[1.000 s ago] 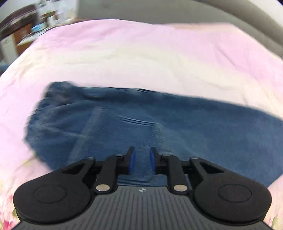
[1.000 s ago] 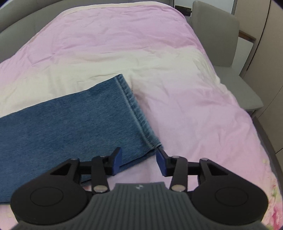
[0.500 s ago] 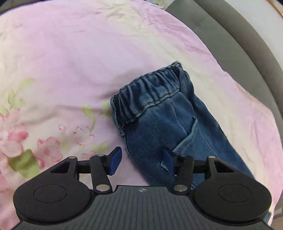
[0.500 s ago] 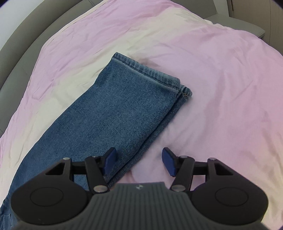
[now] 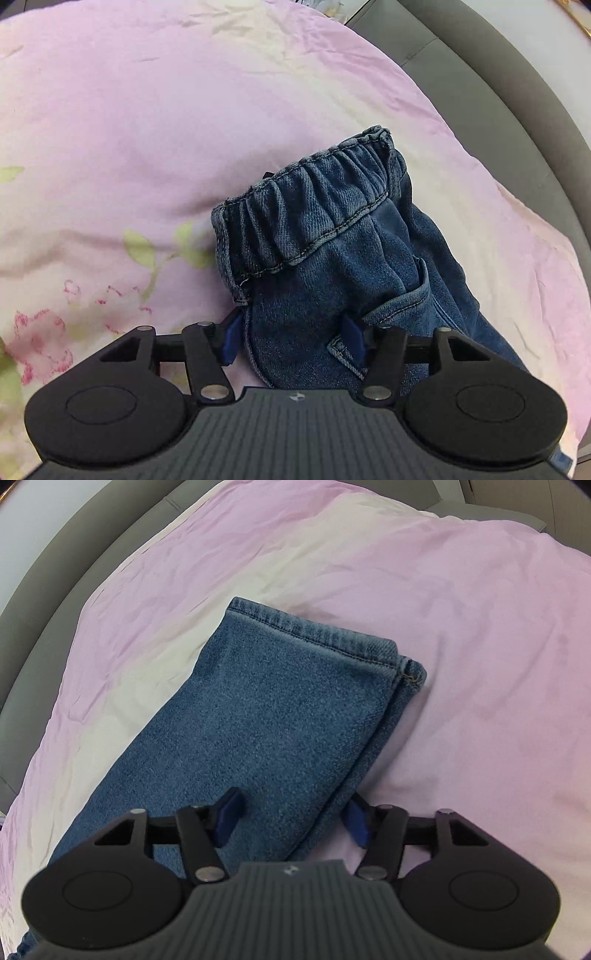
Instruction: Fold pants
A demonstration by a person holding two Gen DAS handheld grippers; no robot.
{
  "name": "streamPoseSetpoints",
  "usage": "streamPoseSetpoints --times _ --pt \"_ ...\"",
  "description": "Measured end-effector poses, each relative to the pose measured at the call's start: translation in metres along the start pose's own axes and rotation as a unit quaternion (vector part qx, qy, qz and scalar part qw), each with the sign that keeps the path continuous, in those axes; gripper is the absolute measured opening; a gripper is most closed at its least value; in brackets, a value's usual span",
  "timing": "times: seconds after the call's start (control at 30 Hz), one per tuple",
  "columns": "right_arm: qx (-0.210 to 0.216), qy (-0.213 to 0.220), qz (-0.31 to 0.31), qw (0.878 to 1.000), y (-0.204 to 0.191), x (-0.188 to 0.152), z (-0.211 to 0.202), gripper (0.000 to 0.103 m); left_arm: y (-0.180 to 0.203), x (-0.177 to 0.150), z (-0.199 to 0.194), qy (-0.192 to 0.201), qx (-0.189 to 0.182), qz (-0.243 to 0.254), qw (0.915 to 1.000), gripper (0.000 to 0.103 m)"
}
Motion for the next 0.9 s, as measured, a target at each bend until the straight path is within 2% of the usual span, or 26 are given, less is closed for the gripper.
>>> streamPoseSetpoints --times 0.03,0.07,0.1,0.3,0.43,0.57,0.67,0.7,0.73,0.77,0.8,0.83,0.87,0.9 --pt "-0.003 0.006 0.002 1.000 -0.002 0.003 0.000 0.031 0.001 0.001 -0.001 0.003 0.007 0.002 1.0000 0.059" --pt "-0.008 0.011 -0.005 1.000 -0.005 0.004 -0.002 0.019 0.003 0.001 -0.005 0.004 0.014 0.006 0.9999 0.057" --pt "-0.014 0.013 -0.020 1.000 -0.010 0.007 -0.005 0.015 0.006 0.003 -0.009 0.007 0.021 0.010 0.9997 0.054" --pt "-0.033 0.025 -0.073 0.997 -0.047 0.025 -0.036 0.009 0.028 0.021 -0.039 0.022 0.055 0.042 0.9974 0.042" --pt "-0.034 0.020 -0.083 0.996 -0.065 0.036 -0.064 0.006 0.043 0.031 -0.068 0.032 0.065 0.072 0.9947 0.039" --pt "-0.036 0.014 -0.102 0.994 -0.065 0.035 -0.099 0.005 0.043 0.027 -0.097 0.025 0.086 0.097 0.9912 0.037" --pt "-0.041 -0.005 -0.103 0.994 -0.046 0.026 -0.132 0.005 0.034 0.015 -0.116 0.016 0.101 0.135 0.9855 0.033" --pt "-0.042 -0.012 -0.103 0.994 -0.037 0.020 -0.144 0.005 0.027 0.009 -0.122 0.010 0.105 0.148 0.9834 0.030" --pt "-0.042 -0.020 -0.106 0.993 -0.029 0.014 -0.155 0.005 0.019 0.003 -0.129 0.011 0.111 0.162 0.9804 0.019" --pt "-0.043 -0.028 -0.108 0.993 -0.019 0.007 -0.166 0.005 0.013 0.001 -0.137 0.032 0.138 0.188 0.9719 0.000" --pt "-0.047 -0.037 -0.111 0.992 -0.008 -0.001 -0.175 0.005 0.006 0.003 -0.147 0.075 0.185 0.225 0.9539 0.000" --pt "-0.051 -0.043 -0.111 0.992 0.002 -0.008 -0.182 0.005 -0.001 0.010 -0.154 0.102 0.202 0.254 0.9404 0.000" --pt "-0.053 -0.053 -0.108 0.991 0.014 -0.017 -0.187 0.005 -0.012 0.012 -0.157 0.092 0.191 0.250 0.9448 0.000" --pt "-0.053 -0.066 -0.102 0.991 0.026 -0.026 -0.186 0.005 -0.024 0.014 -0.158 0.065 0.175 0.228 0.9557 0.000"
Point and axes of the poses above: each gripper's, at about its wrist camera, not at the fingertips, and z roughly the way its jaws point, y to its right, x to its top, the point moved 7 cm from there along z, roughly the way its jaws point, and after that the axes turned 9 degrees about x, right-handed, at the moved point
